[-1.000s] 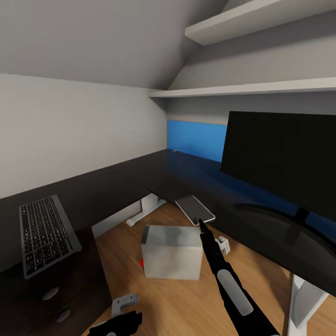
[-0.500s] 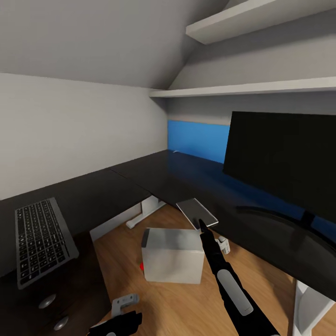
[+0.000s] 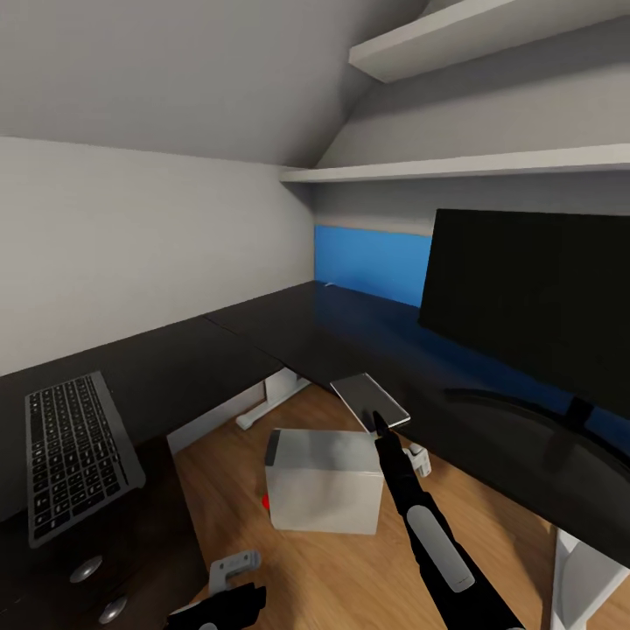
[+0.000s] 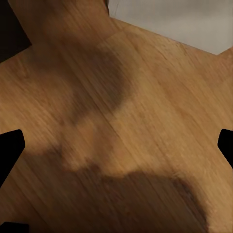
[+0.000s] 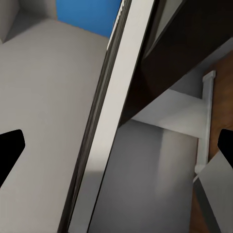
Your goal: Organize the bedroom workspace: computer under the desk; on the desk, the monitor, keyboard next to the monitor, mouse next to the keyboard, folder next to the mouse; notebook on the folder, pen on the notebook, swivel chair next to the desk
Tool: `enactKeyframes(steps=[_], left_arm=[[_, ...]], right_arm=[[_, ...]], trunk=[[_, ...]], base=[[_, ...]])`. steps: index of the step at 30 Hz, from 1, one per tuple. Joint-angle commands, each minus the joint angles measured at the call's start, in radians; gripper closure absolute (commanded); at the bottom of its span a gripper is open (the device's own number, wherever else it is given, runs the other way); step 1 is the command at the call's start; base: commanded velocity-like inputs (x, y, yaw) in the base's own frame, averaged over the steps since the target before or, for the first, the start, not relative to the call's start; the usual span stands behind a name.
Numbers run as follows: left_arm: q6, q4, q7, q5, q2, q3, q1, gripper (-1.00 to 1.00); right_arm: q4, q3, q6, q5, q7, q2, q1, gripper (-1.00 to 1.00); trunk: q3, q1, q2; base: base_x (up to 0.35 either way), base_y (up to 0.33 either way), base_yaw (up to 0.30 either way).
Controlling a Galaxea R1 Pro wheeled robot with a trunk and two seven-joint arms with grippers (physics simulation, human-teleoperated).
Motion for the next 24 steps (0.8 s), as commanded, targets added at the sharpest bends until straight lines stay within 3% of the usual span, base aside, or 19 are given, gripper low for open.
enactKeyframes(steps=[1,24], left_arm=[[0.001,-0.001,0.01,0.01,0.0,-0.001,-0.001,-1.0],[0.001,0.0,0.009,0.01,0.0,-0.002,-0.001,-1.0]], right_arm=[[0.001,0.003,-0.006,-0.011,0.005,0.0,-0.001,-1.0],[0.009,0.005,-0.005,-0.011,0.005,0.002,-0.001,-1.0]], trunk=[[-0.001,0.0,0.0],[-0.001,0.0,0.0]], base=[[0.002,0.0,0.0],[0.0,0.054,0.0]])
